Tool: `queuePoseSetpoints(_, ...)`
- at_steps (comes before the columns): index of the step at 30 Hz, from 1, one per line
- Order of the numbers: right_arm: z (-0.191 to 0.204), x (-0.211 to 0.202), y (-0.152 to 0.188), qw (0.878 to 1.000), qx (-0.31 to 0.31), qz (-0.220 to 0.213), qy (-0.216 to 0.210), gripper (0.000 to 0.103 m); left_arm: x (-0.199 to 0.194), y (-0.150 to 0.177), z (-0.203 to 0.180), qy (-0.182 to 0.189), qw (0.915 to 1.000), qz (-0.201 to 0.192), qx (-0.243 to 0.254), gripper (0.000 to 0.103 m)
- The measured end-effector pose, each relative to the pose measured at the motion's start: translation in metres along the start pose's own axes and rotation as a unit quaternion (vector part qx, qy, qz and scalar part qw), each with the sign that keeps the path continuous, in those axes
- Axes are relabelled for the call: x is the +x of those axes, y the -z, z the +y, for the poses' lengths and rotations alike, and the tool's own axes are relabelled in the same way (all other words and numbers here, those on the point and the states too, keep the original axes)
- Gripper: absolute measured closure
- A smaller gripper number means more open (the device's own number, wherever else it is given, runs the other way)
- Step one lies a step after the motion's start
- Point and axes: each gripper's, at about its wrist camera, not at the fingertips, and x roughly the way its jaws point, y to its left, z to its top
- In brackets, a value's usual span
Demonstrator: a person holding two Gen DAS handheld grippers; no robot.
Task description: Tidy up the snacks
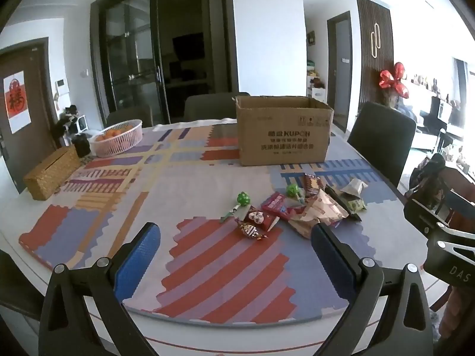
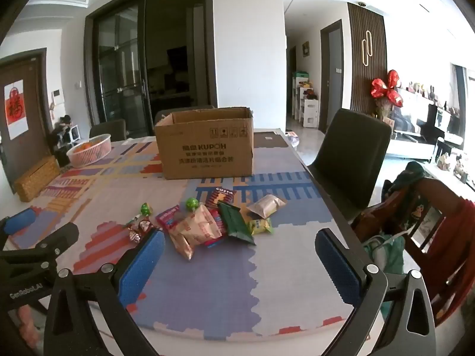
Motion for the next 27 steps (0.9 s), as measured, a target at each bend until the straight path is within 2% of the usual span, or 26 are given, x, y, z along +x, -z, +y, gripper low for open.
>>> queuePoseSetpoints(1,0.0,0.0,0.0,1.0,0.003,-0.001,-0.001,0.001,0.002,-0.001,0.001,0.003,1.0,0.003,-0.001,0.0)
queuePoseSetpoints(2,0.001,-0.001,0.0,1.0,0.002,-0.002,-0.001,0.001,-0.004,0.003,0.001,-0.007,0.9996,-0.028,0.0,0.0)
queuePoseSetpoints(27,0.009,-0.01,-0.001,1.0,-0.011,-0.012,0.002,0.001,-0.015,0.003,0.004,-0.008,0.9996,-0.025,-0.002,0.0)
